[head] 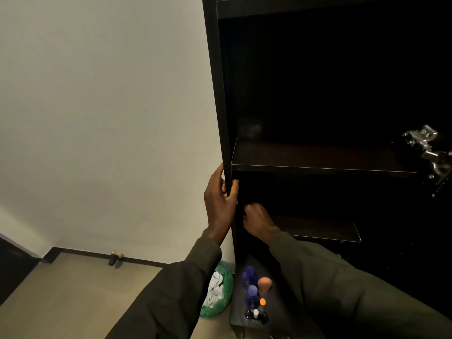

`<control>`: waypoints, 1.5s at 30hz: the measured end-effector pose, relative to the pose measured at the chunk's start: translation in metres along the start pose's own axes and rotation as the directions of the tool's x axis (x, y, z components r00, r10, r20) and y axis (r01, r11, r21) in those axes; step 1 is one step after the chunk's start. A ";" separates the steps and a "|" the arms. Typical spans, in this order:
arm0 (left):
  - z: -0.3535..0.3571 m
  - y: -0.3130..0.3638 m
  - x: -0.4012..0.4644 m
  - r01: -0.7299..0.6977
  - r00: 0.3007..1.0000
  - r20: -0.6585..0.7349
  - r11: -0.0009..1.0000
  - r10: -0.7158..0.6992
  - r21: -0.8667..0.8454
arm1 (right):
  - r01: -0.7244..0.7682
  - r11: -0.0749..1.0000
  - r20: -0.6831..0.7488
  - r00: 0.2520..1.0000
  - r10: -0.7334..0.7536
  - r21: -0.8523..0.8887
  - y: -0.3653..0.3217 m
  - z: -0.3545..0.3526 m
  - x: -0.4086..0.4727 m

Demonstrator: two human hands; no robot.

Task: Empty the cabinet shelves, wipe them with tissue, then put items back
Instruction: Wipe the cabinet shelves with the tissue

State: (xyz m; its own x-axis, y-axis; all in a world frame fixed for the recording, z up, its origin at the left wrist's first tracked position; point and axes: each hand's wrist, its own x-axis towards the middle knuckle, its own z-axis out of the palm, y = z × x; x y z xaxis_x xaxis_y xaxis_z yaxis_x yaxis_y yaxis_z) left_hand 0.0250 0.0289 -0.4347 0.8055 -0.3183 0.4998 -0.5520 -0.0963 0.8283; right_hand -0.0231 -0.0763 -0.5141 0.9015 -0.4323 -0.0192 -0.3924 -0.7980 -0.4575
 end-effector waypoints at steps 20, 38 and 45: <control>0.001 0.009 -0.002 -0.042 0.999 -0.029 0.999 0.043 0.012 | 0.022 0.983 -0.349 0.936 0.044 0.183 0.041 -0.014 -0.040; 0.001 0.010 -0.004 -0.046 0.999 -0.014 0.999 0.046 0.026 | -0.159 0.981 -0.031 0.986 0.163 0.111 0.031 -0.005 -0.013; 0.002 0.008 -0.001 -0.045 0.999 -0.003 0.999 0.045 0.025 | -0.103 0.994 0.026 0.994 0.102 0.021 0.004 0.007 0.002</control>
State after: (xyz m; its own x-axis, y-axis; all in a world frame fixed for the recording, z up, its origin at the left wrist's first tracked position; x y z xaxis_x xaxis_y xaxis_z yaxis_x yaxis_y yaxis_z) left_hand 0.0197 0.0265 -0.4291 0.7804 -0.3196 0.5375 -0.5931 -0.1057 0.7982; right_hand -0.0217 -0.0776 -0.5221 0.8610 -0.5009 -0.0888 -0.4793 -0.7403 -0.4714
